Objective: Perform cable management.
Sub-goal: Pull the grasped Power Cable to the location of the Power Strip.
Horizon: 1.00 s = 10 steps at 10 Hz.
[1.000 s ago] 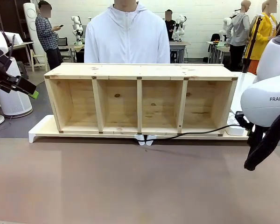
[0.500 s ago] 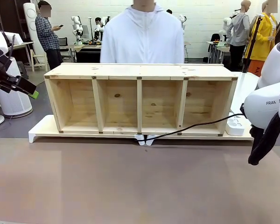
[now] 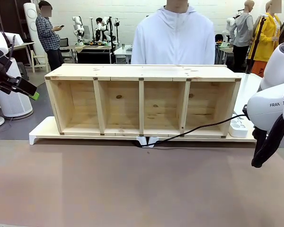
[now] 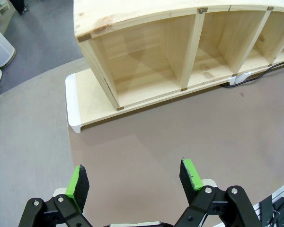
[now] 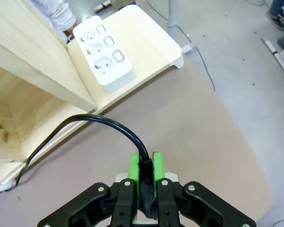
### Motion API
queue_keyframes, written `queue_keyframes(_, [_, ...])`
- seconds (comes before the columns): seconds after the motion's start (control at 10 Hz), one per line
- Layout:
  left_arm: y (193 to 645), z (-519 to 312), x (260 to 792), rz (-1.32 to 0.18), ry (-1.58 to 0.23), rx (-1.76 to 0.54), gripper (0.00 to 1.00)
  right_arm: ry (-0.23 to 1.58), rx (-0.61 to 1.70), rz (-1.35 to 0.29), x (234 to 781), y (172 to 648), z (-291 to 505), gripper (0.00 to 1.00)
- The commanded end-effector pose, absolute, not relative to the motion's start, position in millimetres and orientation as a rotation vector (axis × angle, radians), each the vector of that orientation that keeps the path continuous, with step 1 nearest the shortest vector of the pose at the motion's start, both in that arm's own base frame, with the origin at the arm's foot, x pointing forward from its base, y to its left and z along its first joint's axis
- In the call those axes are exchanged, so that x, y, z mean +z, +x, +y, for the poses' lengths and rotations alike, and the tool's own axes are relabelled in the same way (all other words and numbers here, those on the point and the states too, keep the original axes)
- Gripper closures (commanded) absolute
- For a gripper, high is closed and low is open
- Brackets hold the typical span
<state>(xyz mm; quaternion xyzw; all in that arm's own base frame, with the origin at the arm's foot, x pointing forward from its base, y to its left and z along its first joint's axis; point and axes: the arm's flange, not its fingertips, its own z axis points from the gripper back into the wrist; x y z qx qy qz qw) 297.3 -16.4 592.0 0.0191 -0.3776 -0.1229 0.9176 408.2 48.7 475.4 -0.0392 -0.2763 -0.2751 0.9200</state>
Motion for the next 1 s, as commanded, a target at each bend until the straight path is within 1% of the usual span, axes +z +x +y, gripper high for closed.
queue_keyframes(0.0, [299.4, -16.5, 592.1, -0.788, 0.040, -0.249, 0.00, -0.081, -0.566, -0.569, 475.2, 408.3, 48.7, 0.86])
queue_keyframes(0.2, [299.4, -16.5, 592.1, -0.788, 0.040, -0.249, 0.00, -0.103, -0.576, -0.584, 494.7, 416.5, 23.8, 0.86])
queue_keyframes(0.4, [299.4, -16.5, 592.1, -0.788, 0.040, -0.249, 0.00, -0.131, -0.514, -0.559, 504.8, 431.5, 14.9, 0.86])
queue_keyframes(0.7, [299.4, -16.5, 592.1, -0.788, 0.040, -0.249, 0.00, -0.182, -0.380, -0.545, 510.7, 467.9, 13.6, 0.86])
queue_keyframes(0.9, [299.4, -16.5, 592.1, -0.788, 0.040, -0.249, 0.00, -0.197, -0.355, -0.550, 511.7, 492.7, 14.9, 0.86])
